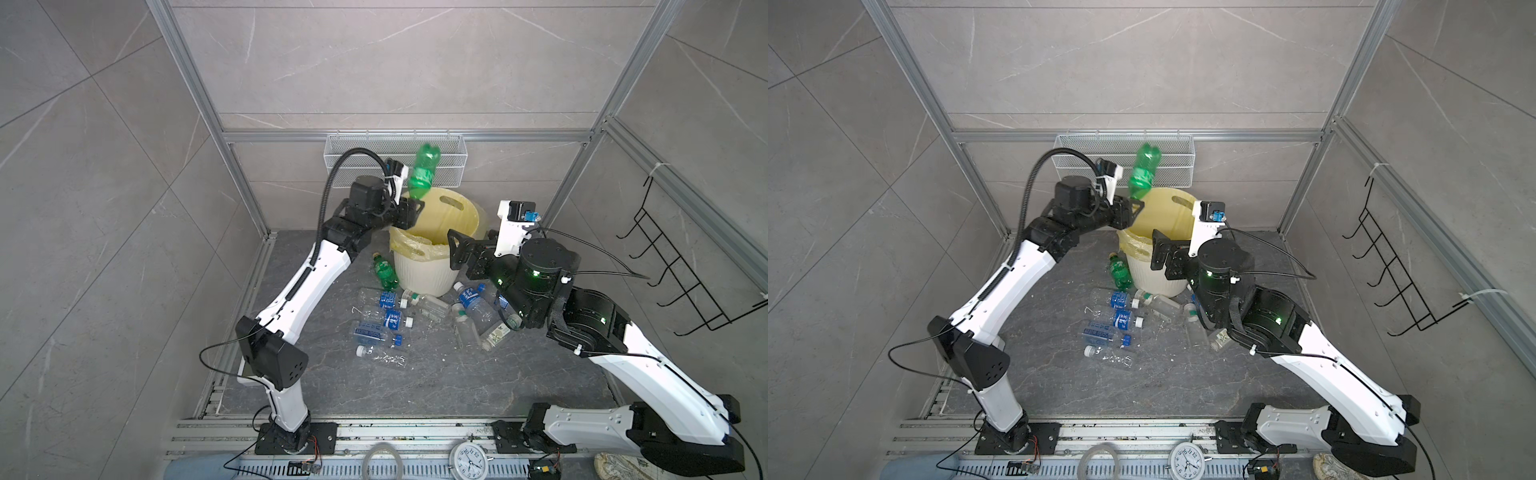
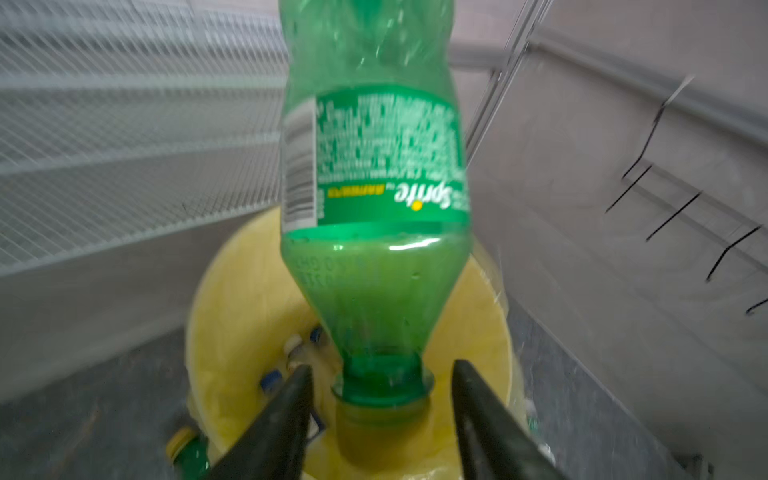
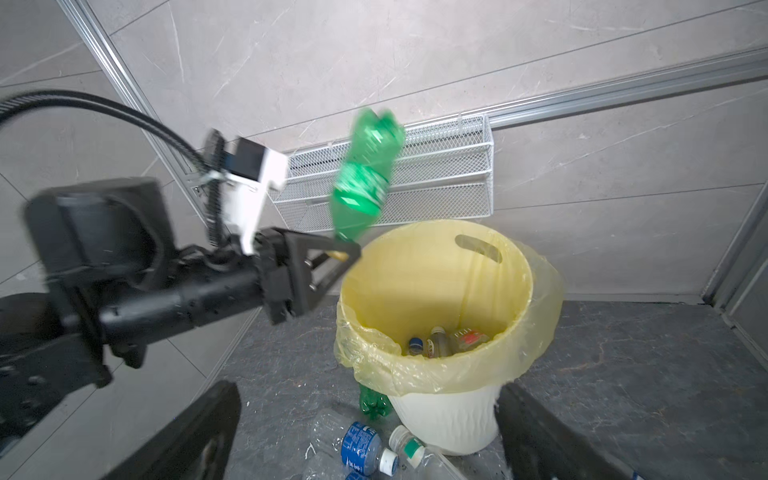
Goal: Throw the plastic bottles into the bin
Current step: 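Raise the green bottle over the bin and open the left gripper, then lower the left gripper beside the bin while the right reaches toward a blue-capped bottle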
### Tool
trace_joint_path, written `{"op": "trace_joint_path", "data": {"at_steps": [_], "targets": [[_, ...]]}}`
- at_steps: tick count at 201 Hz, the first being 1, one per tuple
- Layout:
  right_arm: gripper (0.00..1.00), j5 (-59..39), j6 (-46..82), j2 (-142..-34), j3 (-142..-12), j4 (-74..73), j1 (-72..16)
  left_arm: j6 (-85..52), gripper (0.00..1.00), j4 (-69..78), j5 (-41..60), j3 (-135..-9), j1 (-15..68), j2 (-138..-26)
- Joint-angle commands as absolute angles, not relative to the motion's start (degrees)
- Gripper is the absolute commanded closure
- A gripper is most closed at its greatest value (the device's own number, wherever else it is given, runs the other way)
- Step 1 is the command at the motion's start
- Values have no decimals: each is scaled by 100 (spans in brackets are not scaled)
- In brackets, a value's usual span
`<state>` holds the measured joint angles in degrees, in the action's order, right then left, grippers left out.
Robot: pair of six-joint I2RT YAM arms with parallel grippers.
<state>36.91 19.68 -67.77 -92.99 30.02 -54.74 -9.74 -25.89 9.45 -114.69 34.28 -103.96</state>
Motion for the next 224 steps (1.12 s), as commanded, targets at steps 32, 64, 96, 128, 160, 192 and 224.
{"op": "trace_joint_path", "data": {"at_steps": [32, 64, 96, 128, 160, 192, 224], "targets": [[1, 3740, 2074, -6748, -9157, 2998, -5502, -359, 0, -2880, 533, -11302, 3558, -9482], [1, 3640, 2126, -6823, -9176, 2979, -5501, -99, 0, -2833, 216, -10880, 3558, -9092], [1, 3593, 2153, -6854, -9114, 2970, -5506, 211, 0, -2946, -68, -10606, 3556, -8802], [1, 3720, 2136, -6931, -9141, 3204, -5495, 381, 0, -2760, -544, -9978, 3547, -8287], [1, 3918, 2207, -6790, -8902, 3452, -5459, 174, 0, -2114, -884, -8773, 3533, -7377], [1, 4071, 2495, -6429, -8441, 3776, -5216, -526, 0, -2700, -828, -8377, 3516, -7059], [1, 4040, 2871, -6024, -7943, 4263, -4663, -1386, 0, -2872, -431, -7762, 3487, -6866]]}}
